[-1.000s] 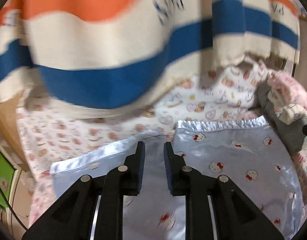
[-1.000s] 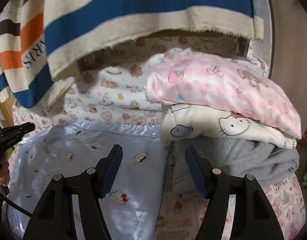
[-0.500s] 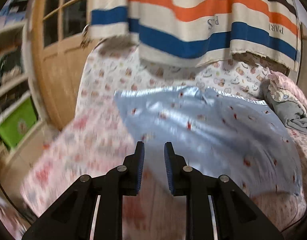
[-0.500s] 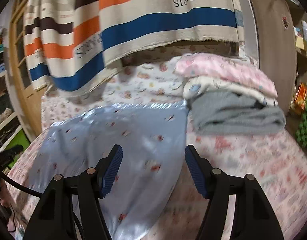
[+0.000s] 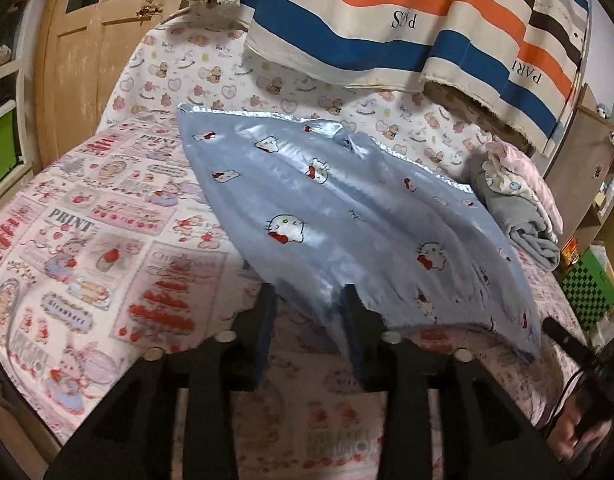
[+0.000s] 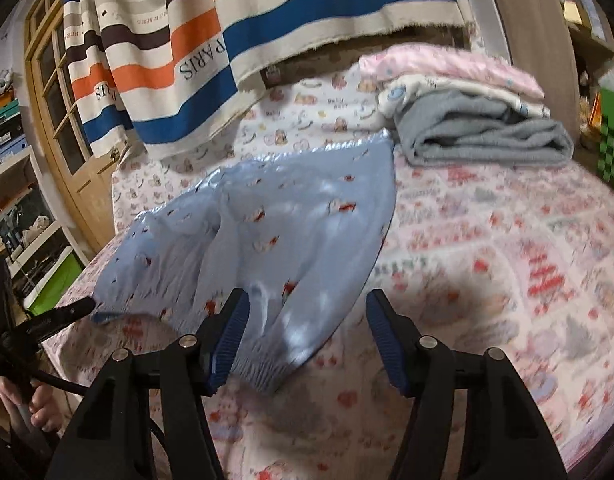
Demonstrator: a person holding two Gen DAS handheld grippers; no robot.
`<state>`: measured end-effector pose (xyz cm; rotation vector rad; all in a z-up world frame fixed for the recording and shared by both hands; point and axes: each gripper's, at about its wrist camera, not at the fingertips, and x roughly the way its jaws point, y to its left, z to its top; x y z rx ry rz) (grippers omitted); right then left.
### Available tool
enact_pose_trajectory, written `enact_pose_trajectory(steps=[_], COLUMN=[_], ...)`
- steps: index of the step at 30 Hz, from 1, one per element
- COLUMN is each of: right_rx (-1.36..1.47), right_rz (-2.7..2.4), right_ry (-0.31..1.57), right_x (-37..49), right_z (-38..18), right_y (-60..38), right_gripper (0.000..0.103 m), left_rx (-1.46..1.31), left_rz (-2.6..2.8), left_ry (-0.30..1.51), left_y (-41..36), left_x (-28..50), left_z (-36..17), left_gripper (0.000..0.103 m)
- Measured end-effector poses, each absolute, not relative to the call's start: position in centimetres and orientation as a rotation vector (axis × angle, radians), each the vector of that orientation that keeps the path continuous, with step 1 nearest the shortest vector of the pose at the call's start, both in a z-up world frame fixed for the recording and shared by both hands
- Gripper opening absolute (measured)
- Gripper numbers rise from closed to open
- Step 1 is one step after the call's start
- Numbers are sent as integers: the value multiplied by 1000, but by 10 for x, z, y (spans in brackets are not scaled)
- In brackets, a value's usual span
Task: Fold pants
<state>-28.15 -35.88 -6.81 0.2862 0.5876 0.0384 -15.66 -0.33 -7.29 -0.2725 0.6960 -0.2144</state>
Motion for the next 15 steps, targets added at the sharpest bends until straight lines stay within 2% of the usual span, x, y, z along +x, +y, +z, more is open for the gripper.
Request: enact_pose_trajectory(steps=[3, 5, 6, 7, 8, 9, 10, 11, 12, 15], right_rx=[292, 289, 277, 254, 227, 197, 166, 145, 140, 155], right_rz=[46, 48, 41, 29, 18, 1, -23, -21, -13, -13], right_ry=[605, 614, 615, 608, 610, 613, 607, 603, 606, 581], right_x=[-280, -277, -276, -275, -273, -272, -272, -273, -273, -280], right_z=[-77, -81, -83, -83, -83, -84, -83, -83, -84, -78], right_y=[-354, -351, -348, -345, -341, -337, -334, -331, -329, -331], right_gripper=[60, 58, 57, 57, 50, 40, 35, 24, 5, 3], left_rx=[-272, -258, -238, -222, -211, -216, -229, -229, -217, -192], left_rz=[-214, -193, -172, -152, -146, -151, -136, -128, -118, -79], left_ry=[696, 694, 691, 686, 693, 705, 692, 685, 676, 651], left_y=[-5, -7, -12, -13, -16, -17, -17, -17, -18, -17], left_x=[-152, -152, -152, -152, -151, -150, -152, -154, -157, -169], left_z=[-72, -73, -73, -74, -76, -78, -78, -78, -76, -71], left_gripper=[51, 50, 46, 34, 0, 0, 0, 0, 0, 0])
